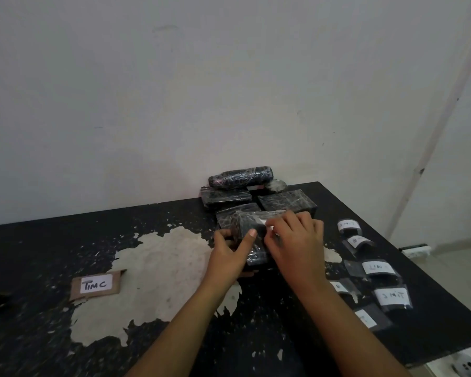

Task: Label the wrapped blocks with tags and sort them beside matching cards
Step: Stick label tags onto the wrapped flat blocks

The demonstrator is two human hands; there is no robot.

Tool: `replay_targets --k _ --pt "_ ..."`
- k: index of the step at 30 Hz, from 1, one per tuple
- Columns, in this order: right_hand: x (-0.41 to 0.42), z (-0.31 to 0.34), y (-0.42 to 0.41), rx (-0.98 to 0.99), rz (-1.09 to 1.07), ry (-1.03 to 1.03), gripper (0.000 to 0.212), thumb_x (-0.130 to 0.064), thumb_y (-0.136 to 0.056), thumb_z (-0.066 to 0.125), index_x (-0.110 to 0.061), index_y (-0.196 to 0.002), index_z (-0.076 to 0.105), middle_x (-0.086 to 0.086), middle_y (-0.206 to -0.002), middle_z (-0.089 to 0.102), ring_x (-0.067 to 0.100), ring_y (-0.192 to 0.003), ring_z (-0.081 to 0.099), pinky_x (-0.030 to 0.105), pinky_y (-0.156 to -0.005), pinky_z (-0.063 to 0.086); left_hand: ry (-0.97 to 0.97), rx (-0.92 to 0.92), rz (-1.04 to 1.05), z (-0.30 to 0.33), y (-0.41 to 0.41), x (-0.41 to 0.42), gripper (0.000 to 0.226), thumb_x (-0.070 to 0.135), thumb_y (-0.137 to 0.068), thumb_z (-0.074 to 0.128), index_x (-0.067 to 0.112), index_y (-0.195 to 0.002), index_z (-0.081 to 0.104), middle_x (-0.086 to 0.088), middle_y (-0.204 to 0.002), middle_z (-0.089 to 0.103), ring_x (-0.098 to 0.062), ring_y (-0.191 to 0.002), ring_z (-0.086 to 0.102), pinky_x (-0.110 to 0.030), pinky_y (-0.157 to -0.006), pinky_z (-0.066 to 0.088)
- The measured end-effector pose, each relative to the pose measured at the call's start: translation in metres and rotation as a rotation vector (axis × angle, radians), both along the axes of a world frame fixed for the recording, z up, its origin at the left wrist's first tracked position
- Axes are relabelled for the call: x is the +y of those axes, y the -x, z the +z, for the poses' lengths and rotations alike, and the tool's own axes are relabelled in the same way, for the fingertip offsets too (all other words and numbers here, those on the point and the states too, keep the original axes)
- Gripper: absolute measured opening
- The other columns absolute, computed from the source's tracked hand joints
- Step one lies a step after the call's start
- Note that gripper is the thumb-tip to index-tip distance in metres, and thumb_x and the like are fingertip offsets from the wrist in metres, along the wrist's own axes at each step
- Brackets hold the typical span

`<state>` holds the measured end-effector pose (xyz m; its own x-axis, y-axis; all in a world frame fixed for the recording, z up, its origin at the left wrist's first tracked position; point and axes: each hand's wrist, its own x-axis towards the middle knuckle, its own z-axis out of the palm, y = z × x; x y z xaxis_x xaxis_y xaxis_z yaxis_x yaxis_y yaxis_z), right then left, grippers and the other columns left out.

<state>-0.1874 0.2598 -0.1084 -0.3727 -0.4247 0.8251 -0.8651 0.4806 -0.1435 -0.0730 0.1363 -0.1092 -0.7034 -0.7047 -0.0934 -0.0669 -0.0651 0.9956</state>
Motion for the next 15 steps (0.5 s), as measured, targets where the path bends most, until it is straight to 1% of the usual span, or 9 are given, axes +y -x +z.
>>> replay_targets --k 3,6,9,11,13,15 --pt "0.0014 -0.0019 0.0003 0.065 0.002 -0.008 0.015 -0.024 -0.095 0.082 -0.023 -0.109 0.078 -0.006 -0.102 0.07 0.023 -0.098 0.06 0.042 -0.088 0.04 -0.003 0.017 -0.002 0.0001 -0.0004 -0.0016 0.061 0.064 -0.093 0.069 0.024 -0.134 0.048 -0.004 -0.125 0.071 -0.015 -0.097 0.08 -0.048 -0.074 0.07" --pt "0.0002 -0.0023 0.0011 0.101 0.007 -0.005 0.016 -0.024 -0.096 0.081 -0.023 -0.111 0.08 -0.005 -0.102 0.071 0.024 -0.097 0.061 0.043 -0.088 0.04 0.007 0.034 -0.022 0.0003 -0.0013 -0.0008 0.068 0.068 -0.09 0.065 0.024 -0.138 0.048 -0.001 -0.125 0.07 -0.007 -0.092 0.079 -0.049 -0.076 0.07" --pt "-0.0007 -0.0033 0.0037 0.111 0.015 -0.005 0.016 -0.026 -0.097 0.08 -0.023 -0.112 0.081 -0.005 -0.102 0.071 0.024 -0.098 0.061 0.044 -0.089 0.04 0.006 0.047 -0.031 -0.0004 -0.0023 -0.0009 0.075 0.073 -0.084 0.062 0.027 -0.14 0.046 -0.003 -0.126 0.072 -0.012 -0.094 0.081 -0.051 -0.077 0.069" --pt "-0.001 -0.0044 0.0054 0.118 0.02 -0.012 0.015 -0.029 -0.1 0.075 -0.024 -0.113 0.082 -0.006 -0.103 0.071 0.024 -0.099 0.061 0.044 -0.09 0.04 0.004 0.047 -0.044 -0.0008 -0.0029 -0.0011 0.073 0.075 -0.086 0.058 0.028 -0.141 0.046 -0.003 -0.127 0.073 -0.015 -0.096 0.081 -0.051 -0.076 0.069" --pt "-0.0011 -0.0043 0.0063 0.123 0.029 -0.027 0.018 -0.032 -0.101 0.07 -0.025 -0.114 0.081 -0.006 -0.105 0.071 0.023 -0.1 0.061 0.043 -0.091 0.039 0.002 0.047 -0.049 -0.0007 -0.0037 -0.0011 0.071 0.075 -0.088 0.056 0.03 -0.142 0.045 -0.001 -0.128 0.072 -0.014 -0.096 0.081 -0.051 -0.076 0.069" --pt "-0.0005 -0.0029 0.0074 0.12 0.041 -0.044 0.018 -0.032 -0.1 0.072 -0.026 -0.114 0.081 -0.006 -0.106 0.07 0.024 -0.102 0.06 0.043 -0.091 0.039 0.003 0.036 -0.046 -0.0007 -0.0048 -0.0016 0.071 0.076 -0.087 0.055 0.032 -0.141 0.045 -0.001 -0.128 0.071 -0.015 -0.097 0.081 -0.051 -0.075 0.069"
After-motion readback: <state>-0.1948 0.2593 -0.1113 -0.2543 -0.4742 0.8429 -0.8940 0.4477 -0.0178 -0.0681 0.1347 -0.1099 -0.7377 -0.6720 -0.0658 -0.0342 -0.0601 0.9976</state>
